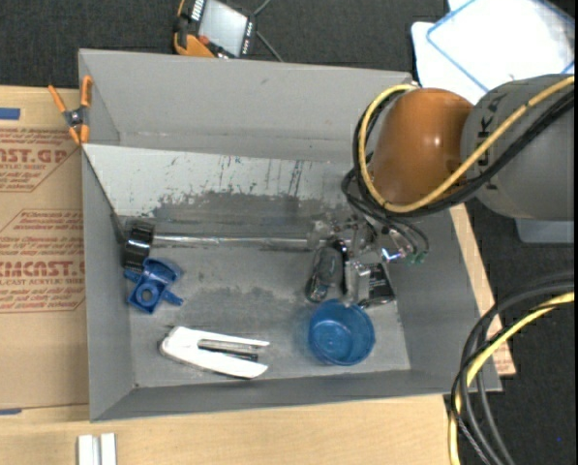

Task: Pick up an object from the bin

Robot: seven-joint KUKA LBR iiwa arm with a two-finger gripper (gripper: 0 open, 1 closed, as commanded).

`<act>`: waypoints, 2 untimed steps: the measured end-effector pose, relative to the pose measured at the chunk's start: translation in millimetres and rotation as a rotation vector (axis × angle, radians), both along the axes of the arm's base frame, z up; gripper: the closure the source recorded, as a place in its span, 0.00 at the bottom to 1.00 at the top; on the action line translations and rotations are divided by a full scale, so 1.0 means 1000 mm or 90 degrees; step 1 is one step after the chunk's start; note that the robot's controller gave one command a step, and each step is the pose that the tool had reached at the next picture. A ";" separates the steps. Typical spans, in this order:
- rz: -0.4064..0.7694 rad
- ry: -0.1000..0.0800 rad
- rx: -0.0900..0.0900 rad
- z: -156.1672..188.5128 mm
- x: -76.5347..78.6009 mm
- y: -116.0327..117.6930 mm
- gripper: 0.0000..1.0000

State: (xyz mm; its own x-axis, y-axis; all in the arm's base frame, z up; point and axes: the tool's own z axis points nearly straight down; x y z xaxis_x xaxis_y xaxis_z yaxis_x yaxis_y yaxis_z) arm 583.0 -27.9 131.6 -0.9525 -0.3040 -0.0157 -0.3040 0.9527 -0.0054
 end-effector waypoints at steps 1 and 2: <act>0.120 0.015 0.004 -0.047 -0.016 -0.018 0.00; -0.005 -0.006 0.003 -0.061 -0.001 -0.048 1.00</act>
Offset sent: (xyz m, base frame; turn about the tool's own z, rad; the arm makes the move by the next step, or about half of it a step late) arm -0.0029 -0.0501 -0.0616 0.0077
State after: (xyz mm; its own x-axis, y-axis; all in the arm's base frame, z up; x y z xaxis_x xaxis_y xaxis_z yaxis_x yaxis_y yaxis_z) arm 581.6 -75.5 70.8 -0.9547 -0.2966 -0.0258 -0.2966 0.9550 -0.0043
